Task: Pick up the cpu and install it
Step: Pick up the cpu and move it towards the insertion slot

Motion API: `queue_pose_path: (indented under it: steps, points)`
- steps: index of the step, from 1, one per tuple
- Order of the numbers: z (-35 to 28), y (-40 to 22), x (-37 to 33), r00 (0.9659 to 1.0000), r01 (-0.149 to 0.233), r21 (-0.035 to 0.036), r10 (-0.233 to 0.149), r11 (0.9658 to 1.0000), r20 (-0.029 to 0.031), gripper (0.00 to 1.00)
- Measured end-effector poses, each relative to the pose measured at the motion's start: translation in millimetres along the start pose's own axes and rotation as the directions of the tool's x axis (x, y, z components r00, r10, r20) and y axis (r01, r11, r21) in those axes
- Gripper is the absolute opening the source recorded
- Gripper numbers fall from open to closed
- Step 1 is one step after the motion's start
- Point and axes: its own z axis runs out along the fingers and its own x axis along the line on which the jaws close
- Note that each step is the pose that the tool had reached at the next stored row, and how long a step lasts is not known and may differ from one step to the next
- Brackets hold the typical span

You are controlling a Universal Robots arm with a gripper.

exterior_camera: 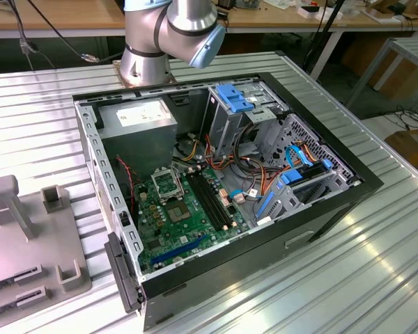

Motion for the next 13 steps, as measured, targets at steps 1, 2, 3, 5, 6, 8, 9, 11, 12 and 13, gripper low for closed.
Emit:
queue_pose_path:
  steps: [1,2,3,5,6,8,9,11,12,13]
  points:
    - [0.0,0.0,-0.7,1.0000,0.000,0.0000,0.000,1.0000,0.0000,0.47]
    - [-0.1,0.0,-1.4,1.0000,0.000,0.0001,0.000,1.0000,0.0000,0.47]
    - [-0.1,-0.1,-2.2,1.0000,0.000,0.0001,0.000,1.0000,0.0000,0.47]
    - [-0.1,0.0,-3.4,1.0000,0.000,0.0000,0.000,1.0000,0.0000,0.47]
    - [-0.1,0.0,-3.7,1.0000,0.000,0.0000,0.000,1.0000,0.0001,0.47]
    - [-0.2,0.0,-3.8,1.0000,0.000,0.0001,0.000,1.0000,0.0000,0.47]
    - [-0.3,0.0,-3.9,1.0000,0.000,0.0001,0.000,1.0000,-0.0001,0.47]
    - [-1.2,0.0,-4.1,1.0000,0.000,0.0001,0.000,1.0000,-0.0002,0.47]
    - [-1.9,0.0,-4.2,1.0000,0.000,0.0001,0.000,1.0000,-0.0003,0.47]
    - [-3.7,0.0,-4.3,1.0000,0.000,0.0001,0.000,1.0000,-0.0008,0.47]
